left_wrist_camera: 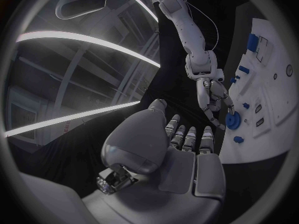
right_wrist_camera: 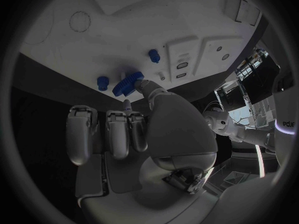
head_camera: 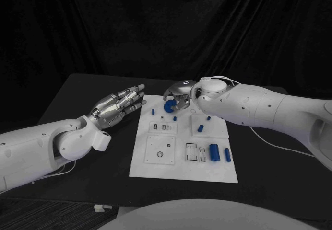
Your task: Assemble the parts on the task board
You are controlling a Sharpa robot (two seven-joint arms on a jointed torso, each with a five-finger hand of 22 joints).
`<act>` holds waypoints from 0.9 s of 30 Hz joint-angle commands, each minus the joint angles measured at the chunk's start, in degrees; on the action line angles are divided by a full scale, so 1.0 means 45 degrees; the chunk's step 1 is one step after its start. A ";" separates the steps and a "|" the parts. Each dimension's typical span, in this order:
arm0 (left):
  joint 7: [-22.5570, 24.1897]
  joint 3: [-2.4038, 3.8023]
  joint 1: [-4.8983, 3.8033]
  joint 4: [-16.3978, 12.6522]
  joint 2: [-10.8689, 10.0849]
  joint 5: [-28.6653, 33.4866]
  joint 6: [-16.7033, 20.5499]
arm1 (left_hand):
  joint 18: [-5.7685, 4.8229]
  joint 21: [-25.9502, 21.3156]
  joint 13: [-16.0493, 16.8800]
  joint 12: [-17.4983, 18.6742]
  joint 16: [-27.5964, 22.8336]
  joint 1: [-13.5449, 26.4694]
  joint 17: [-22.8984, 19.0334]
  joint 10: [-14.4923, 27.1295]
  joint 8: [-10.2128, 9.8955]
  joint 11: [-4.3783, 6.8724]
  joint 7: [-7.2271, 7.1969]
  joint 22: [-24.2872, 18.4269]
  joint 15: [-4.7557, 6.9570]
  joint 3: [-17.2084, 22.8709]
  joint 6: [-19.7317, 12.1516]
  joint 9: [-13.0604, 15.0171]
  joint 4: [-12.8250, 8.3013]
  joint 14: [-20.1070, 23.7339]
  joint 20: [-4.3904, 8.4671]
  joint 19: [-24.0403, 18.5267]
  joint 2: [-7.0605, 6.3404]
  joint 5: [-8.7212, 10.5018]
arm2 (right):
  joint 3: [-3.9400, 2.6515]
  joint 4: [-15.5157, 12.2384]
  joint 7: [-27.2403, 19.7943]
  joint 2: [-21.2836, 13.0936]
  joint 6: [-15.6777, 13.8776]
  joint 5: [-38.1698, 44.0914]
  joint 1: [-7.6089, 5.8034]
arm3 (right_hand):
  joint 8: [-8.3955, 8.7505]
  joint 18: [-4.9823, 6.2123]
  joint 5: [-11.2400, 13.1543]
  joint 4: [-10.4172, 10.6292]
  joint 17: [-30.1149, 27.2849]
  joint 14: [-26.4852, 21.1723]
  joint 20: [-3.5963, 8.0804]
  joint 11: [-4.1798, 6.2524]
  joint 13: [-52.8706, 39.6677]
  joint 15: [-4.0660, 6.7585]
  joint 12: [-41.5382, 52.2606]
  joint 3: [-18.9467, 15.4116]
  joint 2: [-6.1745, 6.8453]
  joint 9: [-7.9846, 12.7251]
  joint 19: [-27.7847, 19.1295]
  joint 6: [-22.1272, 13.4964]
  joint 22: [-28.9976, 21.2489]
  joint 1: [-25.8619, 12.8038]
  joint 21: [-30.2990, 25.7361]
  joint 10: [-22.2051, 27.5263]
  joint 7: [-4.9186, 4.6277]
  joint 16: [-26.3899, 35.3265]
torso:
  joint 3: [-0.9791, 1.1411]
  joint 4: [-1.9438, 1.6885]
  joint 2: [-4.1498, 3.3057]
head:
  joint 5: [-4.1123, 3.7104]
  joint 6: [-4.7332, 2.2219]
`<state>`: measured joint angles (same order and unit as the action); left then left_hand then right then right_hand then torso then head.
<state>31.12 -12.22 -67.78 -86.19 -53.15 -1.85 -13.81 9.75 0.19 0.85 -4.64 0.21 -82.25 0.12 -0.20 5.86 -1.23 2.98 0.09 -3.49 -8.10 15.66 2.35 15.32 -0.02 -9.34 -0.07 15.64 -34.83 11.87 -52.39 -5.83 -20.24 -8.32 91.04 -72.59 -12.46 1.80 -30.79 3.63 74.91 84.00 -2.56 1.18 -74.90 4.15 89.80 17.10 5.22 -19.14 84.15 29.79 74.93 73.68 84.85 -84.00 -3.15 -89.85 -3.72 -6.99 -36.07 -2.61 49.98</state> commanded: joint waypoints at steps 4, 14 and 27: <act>0.0020 0.0013 0.0005 -0.0008 0.0024 0.0005 -0.0219 | 0.0066 -0.0043 0.0019 -0.0076 -0.0020 -0.0120 -0.0016 -0.0017 0.0070 0.0010 0.0011 -0.0020 -0.0077 0.0063 -0.0054 -0.0004 0.0006 -0.0001 -0.0105 0.0016 -0.0018 -0.0075 | -0.0006 0.0054 0.0221 -0.0069 -0.0107 0.0072 0.0030 | 0.0165 -0.0020 -0.0271 -0.0233 0.3353 0.1333 0.0103 0.0049 -0.3355 0.0052 0.0045 0.0203 -0.0068 0.0170 0.0448 0.0445 0.2847 0.0230 -0.0239 -0.1333 -0.0020 -0.0034 | 0.0004 0.0017 -0.0004 | 0.0005 0.0004; -0.0054 0.0013 0.0006 -0.0035 -0.0015 0.0005 -0.0226 | 0.0063 -0.0043 0.0019 -0.0078 -0.0018 -0.0129 -0.0015 -0.0017 0.0087 0.0004 0.0018 -0.0020 -0.0084 0.0083 -0.0027 0.0001 -0.0005 -0.0002 -0.0113 0.0016 -0.0009 -0.0091 | -0.0006 0.0020 0.0237 -0.0169 -0.0299 0.0073 0.0029 | 0.0199 -0.0015 -0.0485 -0.0365 0.3353 0.1333 0.0080 0.0001 -0.3355 0.0017 0.0045 0.0433 -0.0175 0.0323 0.0432 0.1085 0.2839 0.0261 -0.0273 -0.1333 -0.0091 -0.0034 | 0.0010 0.0031 -0.0004 | 0.0022 0.0004; -0.0101 0.0013 0.0006 -0.0030 -0.0037 0.0005 -0.0224 | 0.0060 -0.0043 0.0020 -0.0085 -0.0012 -0.0154 -0.0013 -0.0018 0.0102 -0.0006 0.0029 -0.0020 -0.0092 0.0118 -0.0018 0.0004 -0.0038 -0.0003 -0.0124 0.0016 -0.0005 -0.0131 | -0.0006 -0.0232 -0.0004 -0.0369 -0.0459 0.0073 0.0029 | 0.0285 -0.0102 0.2925 -0.0106 0.3353 0.1333 -0.0019 -0.0116 -0.3355 -0.0088 0.0045 -0.0018 -0.0181 0.0506 0.0636 0.2074 0.2957 -0.0348 0.0044 -0.1333 -0.0224 -0.0034 | 0.0008 0.0017 0.0000 | -0.0037 0.0004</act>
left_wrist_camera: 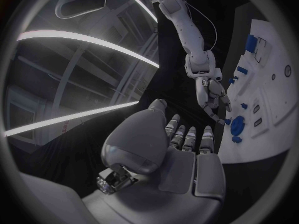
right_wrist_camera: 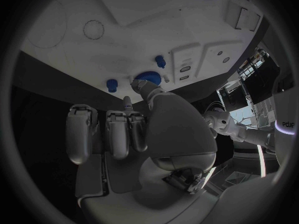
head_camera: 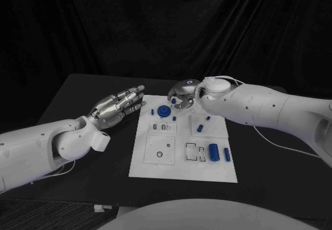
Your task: Assemble the parts on the task board
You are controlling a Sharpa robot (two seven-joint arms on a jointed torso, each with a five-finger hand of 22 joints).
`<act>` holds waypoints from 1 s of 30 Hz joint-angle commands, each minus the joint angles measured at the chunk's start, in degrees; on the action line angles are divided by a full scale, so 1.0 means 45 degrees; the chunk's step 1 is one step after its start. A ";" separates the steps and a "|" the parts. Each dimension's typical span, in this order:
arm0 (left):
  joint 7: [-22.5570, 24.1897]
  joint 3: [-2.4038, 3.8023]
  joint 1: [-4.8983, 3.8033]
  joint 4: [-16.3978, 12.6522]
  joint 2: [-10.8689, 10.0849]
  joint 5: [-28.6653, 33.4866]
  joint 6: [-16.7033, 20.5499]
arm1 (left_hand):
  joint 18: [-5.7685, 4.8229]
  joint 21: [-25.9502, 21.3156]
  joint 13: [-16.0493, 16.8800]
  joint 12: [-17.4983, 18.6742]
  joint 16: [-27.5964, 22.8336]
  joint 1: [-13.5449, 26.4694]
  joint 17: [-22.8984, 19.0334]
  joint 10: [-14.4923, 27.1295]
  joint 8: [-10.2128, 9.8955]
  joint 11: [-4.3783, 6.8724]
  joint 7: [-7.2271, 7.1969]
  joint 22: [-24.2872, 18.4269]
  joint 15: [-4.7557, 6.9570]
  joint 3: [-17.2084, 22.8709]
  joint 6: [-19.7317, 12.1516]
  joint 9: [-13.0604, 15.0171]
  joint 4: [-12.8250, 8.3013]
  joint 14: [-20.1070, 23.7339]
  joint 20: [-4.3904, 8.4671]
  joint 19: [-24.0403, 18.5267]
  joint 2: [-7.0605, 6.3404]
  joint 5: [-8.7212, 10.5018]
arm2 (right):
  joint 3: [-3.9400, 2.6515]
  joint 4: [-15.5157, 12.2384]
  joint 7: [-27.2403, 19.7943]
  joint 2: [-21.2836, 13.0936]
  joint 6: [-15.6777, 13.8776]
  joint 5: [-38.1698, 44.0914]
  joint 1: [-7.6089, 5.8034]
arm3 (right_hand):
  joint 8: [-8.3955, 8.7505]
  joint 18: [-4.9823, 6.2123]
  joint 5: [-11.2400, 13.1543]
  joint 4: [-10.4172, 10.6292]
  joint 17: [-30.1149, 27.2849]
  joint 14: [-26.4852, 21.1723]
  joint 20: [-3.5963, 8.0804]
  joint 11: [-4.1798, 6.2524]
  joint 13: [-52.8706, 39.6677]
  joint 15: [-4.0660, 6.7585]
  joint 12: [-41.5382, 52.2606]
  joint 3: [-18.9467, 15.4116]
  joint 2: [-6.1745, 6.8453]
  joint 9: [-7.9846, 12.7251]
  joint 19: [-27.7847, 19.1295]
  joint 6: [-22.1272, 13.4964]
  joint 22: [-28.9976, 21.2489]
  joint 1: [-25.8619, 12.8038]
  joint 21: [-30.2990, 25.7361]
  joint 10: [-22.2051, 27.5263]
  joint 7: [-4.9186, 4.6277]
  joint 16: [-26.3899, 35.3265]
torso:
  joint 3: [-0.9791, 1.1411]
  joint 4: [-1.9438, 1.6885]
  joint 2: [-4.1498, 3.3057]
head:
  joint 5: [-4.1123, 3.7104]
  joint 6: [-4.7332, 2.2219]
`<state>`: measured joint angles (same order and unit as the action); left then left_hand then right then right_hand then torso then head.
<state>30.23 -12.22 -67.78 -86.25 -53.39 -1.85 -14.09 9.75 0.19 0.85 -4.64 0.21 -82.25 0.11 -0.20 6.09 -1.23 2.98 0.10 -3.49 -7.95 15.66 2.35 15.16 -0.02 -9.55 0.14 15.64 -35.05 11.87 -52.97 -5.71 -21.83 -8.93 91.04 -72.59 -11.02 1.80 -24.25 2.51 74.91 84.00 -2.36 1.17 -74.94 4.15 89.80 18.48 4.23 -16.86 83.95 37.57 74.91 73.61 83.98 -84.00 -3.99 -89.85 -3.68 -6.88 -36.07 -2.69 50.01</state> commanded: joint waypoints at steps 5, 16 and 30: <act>0.0096 0.0012 0.0006 -0.0004 0.0038 0.0006 -0.0178 | 0.0058 -0.0043 0.0020 -0.0085 -0.0010 -0.0180 -0.0008 -0.0017 0.0062 -0.0011 0.0032 -0.0021 -0.0099 0.0126 -0.0015 0.0005 -0.0036 -0.0004 -0.0084 -0.0032 0.0009 -0.0116 | -0.0006 -0.0231 -0.0104 0.0000 -0.0345 0.0072 0.0028 | 0.0200 -0.0176 0.3506 0.0499 0.3353 0.1334 -0.0102 -0.0162 -0.3346 -0.0115 0.0045 -0.1216 0.0152 0.0056 0.0865 0.0522 0.3060 -0.0820 0.0525 -0.1333 -0.0075 -0.0034 | -0.0006 -0.0014 0.0004 | -0.0031 -0.0002; 0.0080 0.0012 0.0006 0.0003 0.0033 0.0006 -0.0174 | 0.0057 -0.0043 0.0021 -0.0091 -0.0011 -0.0199 -0.0009 -0.0017 0.0066 -0.0012 0.0034 -0.0021 -0.0104 0.0154 -0.0017 0.0005 -0.0060 -0.0004 -0.0088 -0.0032 0.0015 -0.0135 | -0.0006 -0.0112 -0.0118 0.0260 -0.0220 0.0071 0.0044 | 0.0465 -0.0164 0.3536 0.0675 0.3353 0.1334 -0.0107 -0.0166 -0.3346 -0.0127 0.0045 -0.1591 0.0136 0.0150 0.0841 0.0313 0.3044 -0.0997 0.0482 -0.1333 -0.0083 -0.0034 | 0.0004 -0.0027 0.0000 | -0.0055 -0.0002; 0.0086 0.0012 0.0006 -0.0007 0.0022 0.0006 -0.0161 | 0.0056 -0.0043 0.0020 -0.0086 -0.0007 -0.0216 -0.0007 -0.0017 0.0071 -0.0014 0.0035 -0.0021 -0.0107 0.0180 -0.0022 0.0004 -0.0087 -0.0005 -0.0090 -0.0032 0.0013 -0.0152 | -0.0007 0.0238 -0.0047 0.0675 -0.0053 0.0071 0.0214 | 0.0591 -0.0141 0.0991 0.0359 0.3353 0.1334 -0.0155 -0.0231 -0.3346 -0.0178 0.0045 -0.1696 -0.0161 0.0156 0.0788 0.0776 0.3014 -0.0469 0.0398 -0.1333 -0.0163 -0.0034 | -0.0009 -0.0028 0.0003 | -0.0015 -0.0002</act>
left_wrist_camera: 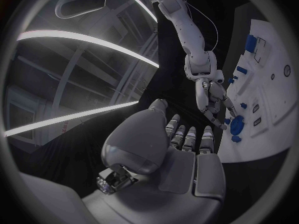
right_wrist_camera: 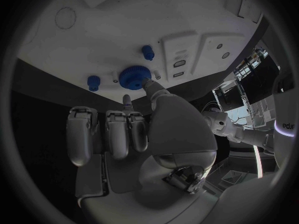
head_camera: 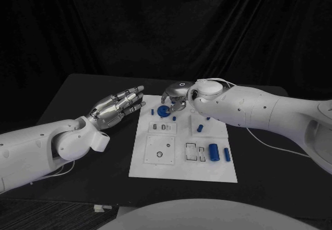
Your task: Assemble the parts on the task board
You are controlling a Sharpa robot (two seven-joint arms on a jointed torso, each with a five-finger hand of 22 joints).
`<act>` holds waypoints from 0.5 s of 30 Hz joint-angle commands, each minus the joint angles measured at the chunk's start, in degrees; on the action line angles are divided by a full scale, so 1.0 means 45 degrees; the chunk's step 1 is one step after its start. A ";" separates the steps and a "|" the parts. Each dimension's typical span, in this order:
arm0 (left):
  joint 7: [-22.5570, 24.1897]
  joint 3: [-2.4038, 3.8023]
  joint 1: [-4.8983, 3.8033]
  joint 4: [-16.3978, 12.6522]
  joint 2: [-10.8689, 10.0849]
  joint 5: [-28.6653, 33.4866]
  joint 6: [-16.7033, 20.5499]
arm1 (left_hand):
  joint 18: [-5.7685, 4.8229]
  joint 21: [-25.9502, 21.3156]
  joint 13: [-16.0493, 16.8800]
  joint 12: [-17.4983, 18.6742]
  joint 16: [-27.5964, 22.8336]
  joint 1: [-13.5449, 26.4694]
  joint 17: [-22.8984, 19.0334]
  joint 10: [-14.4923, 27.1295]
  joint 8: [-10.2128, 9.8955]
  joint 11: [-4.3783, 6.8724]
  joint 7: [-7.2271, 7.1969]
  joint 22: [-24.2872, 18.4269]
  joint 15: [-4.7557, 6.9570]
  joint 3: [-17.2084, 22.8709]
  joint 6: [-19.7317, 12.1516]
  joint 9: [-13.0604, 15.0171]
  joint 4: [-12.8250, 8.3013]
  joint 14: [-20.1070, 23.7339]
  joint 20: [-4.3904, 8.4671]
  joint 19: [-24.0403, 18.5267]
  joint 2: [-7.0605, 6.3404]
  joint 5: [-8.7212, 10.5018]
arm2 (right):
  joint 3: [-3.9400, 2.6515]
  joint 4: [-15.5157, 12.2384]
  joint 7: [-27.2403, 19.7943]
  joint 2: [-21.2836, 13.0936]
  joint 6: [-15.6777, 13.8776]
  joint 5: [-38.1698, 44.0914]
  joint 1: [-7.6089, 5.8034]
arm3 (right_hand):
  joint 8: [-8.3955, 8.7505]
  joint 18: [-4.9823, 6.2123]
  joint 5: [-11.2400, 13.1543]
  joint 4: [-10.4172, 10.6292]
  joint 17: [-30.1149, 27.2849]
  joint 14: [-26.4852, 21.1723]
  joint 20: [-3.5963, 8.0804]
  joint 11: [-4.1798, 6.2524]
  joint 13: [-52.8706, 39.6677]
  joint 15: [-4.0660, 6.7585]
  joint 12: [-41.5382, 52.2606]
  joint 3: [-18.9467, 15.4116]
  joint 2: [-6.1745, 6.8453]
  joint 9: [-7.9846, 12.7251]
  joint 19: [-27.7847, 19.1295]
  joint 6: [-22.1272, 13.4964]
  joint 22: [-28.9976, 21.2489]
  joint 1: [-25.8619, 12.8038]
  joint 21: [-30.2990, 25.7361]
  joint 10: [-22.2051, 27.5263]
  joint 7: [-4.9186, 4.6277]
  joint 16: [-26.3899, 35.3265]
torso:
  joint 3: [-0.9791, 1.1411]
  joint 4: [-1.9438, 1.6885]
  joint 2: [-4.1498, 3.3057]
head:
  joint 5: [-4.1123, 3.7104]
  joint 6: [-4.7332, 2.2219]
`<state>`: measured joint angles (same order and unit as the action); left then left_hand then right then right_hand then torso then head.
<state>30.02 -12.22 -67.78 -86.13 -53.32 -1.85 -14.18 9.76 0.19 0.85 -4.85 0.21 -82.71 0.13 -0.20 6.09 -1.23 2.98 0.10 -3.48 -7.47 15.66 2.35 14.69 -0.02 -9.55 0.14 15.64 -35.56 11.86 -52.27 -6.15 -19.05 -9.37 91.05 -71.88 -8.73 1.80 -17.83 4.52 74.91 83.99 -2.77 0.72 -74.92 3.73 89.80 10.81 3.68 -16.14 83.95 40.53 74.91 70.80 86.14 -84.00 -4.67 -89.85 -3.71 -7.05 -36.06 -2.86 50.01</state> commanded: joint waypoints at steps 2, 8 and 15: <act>0.0129 0.0012 0.0006 -0.0032 0.0003 0.0007 -0.0140 | 0.0055 -0.0043 0.0021 -0.0045 -0.0006 -0.0120 -0.0012 -0.0017 0.0070 -0.0016 0.0037 -0.0022 -0.0109 0.0080 -0.0031 0.0003 0.0009 -0.0005 -0.0093 -0.0031 0.0006 -0.0042 | -0.0007 0.0147 0.0072 0.0108 0.0065 0.0069 0.0082 | 0.0107 -0.0136 -0.0688 -0.0089 0.3354 0.1335 -0.0072 -0.0149 -0.3350 -0.0099 0.0045 0.0016 -0.0053 -0.0001 0.0776 0.0148 0.3008 0.0142 -0.0104 -0.1332 -0.0037 -0.0034 | -0.0001 0.0010 0.0000 | 0.0008 -0.0002; 0.0127 0.0012 0.0006 -0.0028 0.0016 0.0007 -0.0147 | 0.0055 -0.0043 0.0021 -0.0045 -0.0006 -0.0120 -0.0012 -0.0017 0.0070 -0.0016 0.0037 -0.0022 -0.0109 0.0080 -0.0031 0.0003 0.0009 -0.0005 -0.0093 -0.0031 0.0006 -0.0042 | -0.0008 0.0363 0.0116 0.0265 0.0150 0.0069 0.0140 | 0.0157 -0.0117 -0.0941 -0.0085 0.3354 0.1335 -0.0086 -0.0170 -0.3350 -0.0116 0.0045 0.0023 -0.0060 0.0010 0.0735 0.0139 0.2983 0.0114 -0.0173 -0.1332 -0.0068 -0.0034 | 0.0005 0.0021 -0.0002 | 0.0006 -0.0002; 0.0133 0.0012 0.0006 -0.0025 0.0030 0.0007 -0.0157 | 0.0055 -0.0043 0.0021 -0.0045 -0.0006 -0.0120 -0.0012 -0.0017 0.0070 -0.0016 0.0037 -0.0022 -0.0109 0.0080 -0.0031 0.0003 0.0009 -0.0005 -0.0093 -0.0031 0.0006 -0.0042 | -0.0008 0.0584 0.0152 0.0438 0.0190 0.0070 0.0224 | 0.0127 -0.0108 -0.0979 -0.0098 0.3354 0.1335 -0.0103 -0.0210 -0.3350 -0.0142 0.0045 0.0038 -0.0075 -0.0012 0.0712 0.0245 0.2970 0.0118 -0.0209 -0.1332 -0.0123 -0.0034 | 0.0004 0.0019 -0.0002 | 0.0007 -0.0002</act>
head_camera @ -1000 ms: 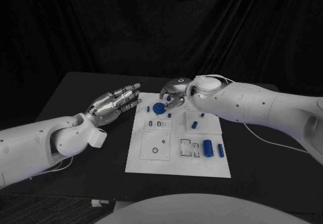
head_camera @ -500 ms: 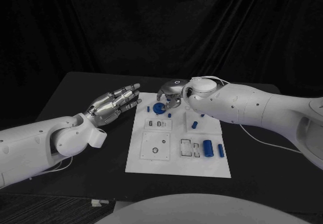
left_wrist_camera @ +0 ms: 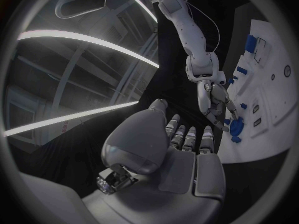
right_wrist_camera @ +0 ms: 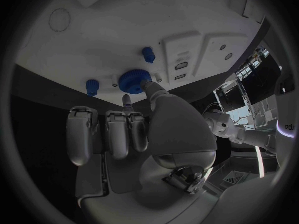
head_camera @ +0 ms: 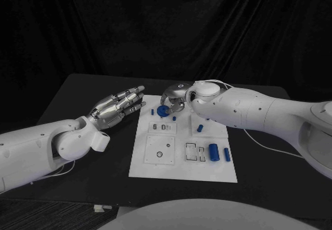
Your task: Assemble the parts on the task board
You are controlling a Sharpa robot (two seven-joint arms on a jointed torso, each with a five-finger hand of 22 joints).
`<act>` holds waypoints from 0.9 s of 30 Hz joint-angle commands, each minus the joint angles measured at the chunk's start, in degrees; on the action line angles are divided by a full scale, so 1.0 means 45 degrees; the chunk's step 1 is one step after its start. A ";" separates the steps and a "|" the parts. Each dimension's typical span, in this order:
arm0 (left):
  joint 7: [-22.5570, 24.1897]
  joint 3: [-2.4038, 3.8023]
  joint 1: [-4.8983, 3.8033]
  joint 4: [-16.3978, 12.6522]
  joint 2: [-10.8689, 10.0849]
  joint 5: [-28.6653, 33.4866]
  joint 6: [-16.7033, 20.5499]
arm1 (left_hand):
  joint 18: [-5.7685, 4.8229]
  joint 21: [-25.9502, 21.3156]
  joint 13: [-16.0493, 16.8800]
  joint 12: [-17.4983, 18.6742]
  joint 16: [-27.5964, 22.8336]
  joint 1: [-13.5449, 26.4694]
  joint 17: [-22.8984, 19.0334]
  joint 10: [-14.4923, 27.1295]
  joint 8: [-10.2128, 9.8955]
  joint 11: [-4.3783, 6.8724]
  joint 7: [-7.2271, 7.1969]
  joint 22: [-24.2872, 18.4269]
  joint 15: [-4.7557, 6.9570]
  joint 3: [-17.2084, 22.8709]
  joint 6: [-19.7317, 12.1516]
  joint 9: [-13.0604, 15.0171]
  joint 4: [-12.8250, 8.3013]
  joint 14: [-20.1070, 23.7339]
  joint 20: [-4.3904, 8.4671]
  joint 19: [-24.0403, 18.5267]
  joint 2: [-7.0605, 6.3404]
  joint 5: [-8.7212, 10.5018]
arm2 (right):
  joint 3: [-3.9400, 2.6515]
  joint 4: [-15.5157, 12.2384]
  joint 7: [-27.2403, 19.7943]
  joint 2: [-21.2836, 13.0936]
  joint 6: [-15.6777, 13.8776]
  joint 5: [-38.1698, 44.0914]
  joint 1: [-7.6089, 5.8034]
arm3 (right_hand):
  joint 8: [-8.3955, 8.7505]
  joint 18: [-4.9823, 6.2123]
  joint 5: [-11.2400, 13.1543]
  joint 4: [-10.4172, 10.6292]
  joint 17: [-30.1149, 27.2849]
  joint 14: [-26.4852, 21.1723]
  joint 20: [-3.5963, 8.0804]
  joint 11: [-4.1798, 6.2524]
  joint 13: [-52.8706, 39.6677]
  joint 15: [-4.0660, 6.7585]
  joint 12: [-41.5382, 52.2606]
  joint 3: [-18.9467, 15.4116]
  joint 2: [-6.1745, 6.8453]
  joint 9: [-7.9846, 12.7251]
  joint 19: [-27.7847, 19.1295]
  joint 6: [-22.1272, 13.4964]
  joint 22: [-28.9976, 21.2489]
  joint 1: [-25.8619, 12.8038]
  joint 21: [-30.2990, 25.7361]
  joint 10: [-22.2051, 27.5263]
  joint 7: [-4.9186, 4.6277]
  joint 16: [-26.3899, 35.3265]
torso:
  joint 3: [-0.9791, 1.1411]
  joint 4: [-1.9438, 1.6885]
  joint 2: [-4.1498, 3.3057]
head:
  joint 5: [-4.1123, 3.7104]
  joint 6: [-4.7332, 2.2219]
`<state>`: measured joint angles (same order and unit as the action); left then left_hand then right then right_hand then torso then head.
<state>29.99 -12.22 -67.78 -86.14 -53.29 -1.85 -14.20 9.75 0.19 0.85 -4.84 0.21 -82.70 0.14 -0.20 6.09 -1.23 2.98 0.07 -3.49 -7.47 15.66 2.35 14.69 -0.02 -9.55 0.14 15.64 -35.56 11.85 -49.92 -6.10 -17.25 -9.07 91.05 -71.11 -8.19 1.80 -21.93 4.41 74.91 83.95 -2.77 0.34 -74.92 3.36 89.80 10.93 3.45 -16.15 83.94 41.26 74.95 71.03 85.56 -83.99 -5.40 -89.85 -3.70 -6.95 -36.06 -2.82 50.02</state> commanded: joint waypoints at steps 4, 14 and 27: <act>0.0139 0.0012 0.0006 -0.0026 0.0018 0.0007 -0.0163 | 0.0056 -0.0043 0.0021 -0.0042 -0.0004 -0.0129 -0.0013 -0.0017 0.0072 -0.0018 0.0040 -0.0016 -0.0113 0.0091 -0.0036 0.0002 -0.0011 -0.0006 -0.0096 -0.0031 -0.0008 -0.0048 | -0.0005 0.0136 0.0154 0.0112 0.0181 0.0070 0.0112 | -0.0031 -0.0102 0.0012 -0.0162 0.3353 0.1345 -0.0132 -0.0163 -0.3352 -0.0097 0.0045 0.0035 0.0007 -0.0050 0.0697 0.0215 0.2951 0.0153 -0.0107 -0.1336 -0.0001 -0.0034 | 0.0001 0.0002 -0.0002 | 0.0033 -0.0003; 0.0116 0.0012 0.0006 0.0006 0.0048 0.0007 -0.0235 | 0.0055 -0.0043 0.0022 -0.0049 -0.0002 -0.0134 -0.0012 -0.0018 0.0072 -0.0023 0.0043 -0.0016 -0.0117 0.0103 -0.0045 0.0001 -0.0026 -0.0006 -0.0101 -0.0031 -0.0014 -0.0051 | -0.0005 0.0253 0.0112 0.0221 0.0210 0.0070 0.0216 | -0.0186 -0.0087 0.0216 -0.0312 0.3353 0.1345 -0.0174 -0.0178 -0.3352 -0.0124 0.0045 0.0088 -0.0008 -0.0229 0.0661 0.0575 0.2933 0.0306 -0.0163 -0.1336 0.0008 -0.0034 | 0.0001 0.0002 -0.0002 | -0.0017 -0.0003; 0.0066 0.0012 0.0006 0.0018 0.0034 0.0007 -0.0245 | 0.0056 -0.0043 0.0022 -0.0047 -0.0001 -0.0138 -0.0012 -0.0017 0.0075 -0.0026 0.0045 -0.0016 -0.0123 0.0121 -0.0046 0.0001 -0.0033 -0.0007 -0.0107 -0.0031 -0.0002 -0.0058 | -0.0005 0.0345 -0.0137 0.0232 -0.0289 0.0070 0.0263 | -0.1626 -0.0092 -0.0912 -0.0476 0.3353 0.1345 0.0000 0.0097 -0.3352 0.0078 0.0045 0.0120 -0.0215 -0.1928 0.0672 0.1998 0.2944 0.0328 -0.0140 -0.1336 0.0335 -0.0034 | -0.0005 0.0015 -0.0004 | 0.0014 -0.0003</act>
<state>29.84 -12.22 -67.78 -85.97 -53.17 -1.86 -14.58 9.75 0.19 0.90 -4.83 0.21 -82.70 0.15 -0.20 6.09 -1.23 2.98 0.06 -3.48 -7.31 15.66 2.35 14.53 -0.02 -9.75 -0.07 15.64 -35.56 11.62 -48.55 -6.44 -16.10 -9.65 90.83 -70.43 -14.20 1.80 -25.79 2.50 74.91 84.02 -3.18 0.47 -74.91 3.29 89.80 11.54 3.33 -19.87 83.94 48.39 74.93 72.38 85.11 -84.10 -5.45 -89.85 -3.69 -6.91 -36.07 -2.80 49.99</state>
